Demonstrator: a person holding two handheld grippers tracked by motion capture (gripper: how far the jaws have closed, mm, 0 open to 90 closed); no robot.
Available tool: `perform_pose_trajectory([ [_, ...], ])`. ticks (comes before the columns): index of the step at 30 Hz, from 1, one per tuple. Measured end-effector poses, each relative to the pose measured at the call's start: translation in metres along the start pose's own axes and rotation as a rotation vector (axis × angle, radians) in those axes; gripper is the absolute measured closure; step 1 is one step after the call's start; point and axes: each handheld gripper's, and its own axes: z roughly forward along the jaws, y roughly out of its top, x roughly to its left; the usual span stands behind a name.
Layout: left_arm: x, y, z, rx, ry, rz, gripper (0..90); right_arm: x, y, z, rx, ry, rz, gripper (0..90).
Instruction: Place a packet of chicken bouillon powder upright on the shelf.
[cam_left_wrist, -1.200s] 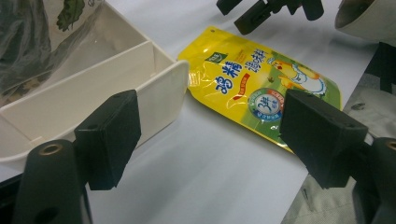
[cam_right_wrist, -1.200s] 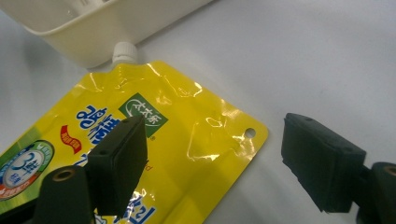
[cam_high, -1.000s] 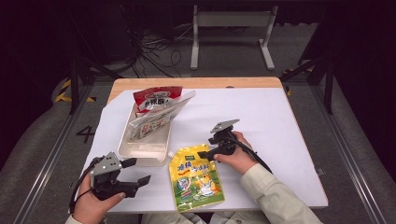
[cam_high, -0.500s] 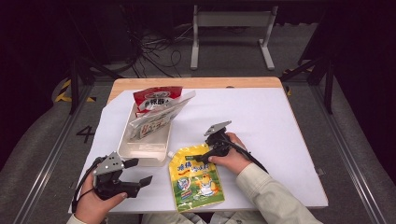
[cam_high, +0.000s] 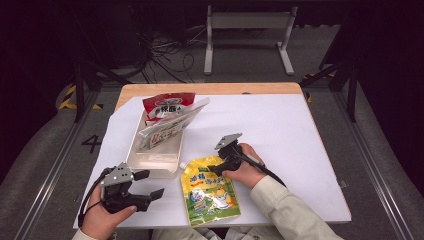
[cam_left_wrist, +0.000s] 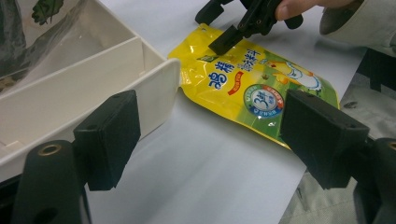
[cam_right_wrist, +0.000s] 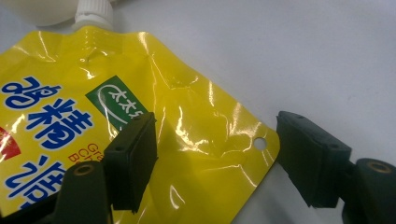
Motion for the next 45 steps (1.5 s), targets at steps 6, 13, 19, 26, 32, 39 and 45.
perform_pose_trajectory([
  [6,-0.001,0.001,0.003,0.010,-0.005,0.006,21.0,0.005,0.001,-0.002,0.015,-0.014,-0.011,40.4],
  [13,-0.002,0.001,0.003,0.012,-0.007,0.016,20.8,0.009,0.005,-0.004,0.049,0.013,-0.005,59.6],
  [19,-0.001,0.000,0.006,0.020,-0.013,0.020,21.3,0.013,0.004,-0.006,0.043,0.040,-0.011,81.0],
  [26,0.000,0.000,0.010,0.024,-0.027,0.013,22.2,0.009,0.007,-0.013,0.041,0.062,0.000,83.0],
  [32,-0.002,0.001,0.015,0.028,-0.037,0.016,22.2,0.004,0.007,-0.045,-0.057,0.084,0.028,83.4],
  [39,-0.004,0.003,0.021,0.032,-0.054,0.020,21.3,0.009,0.005,-0.081,-0.201,0.095,-0.014,83.5],
  [45,-0.006,0.005,0.026,0.027,-0.076,0.029,21.4,0.022,0.006,-0.114,-0.295,0.106,-0.073,83.5],
])
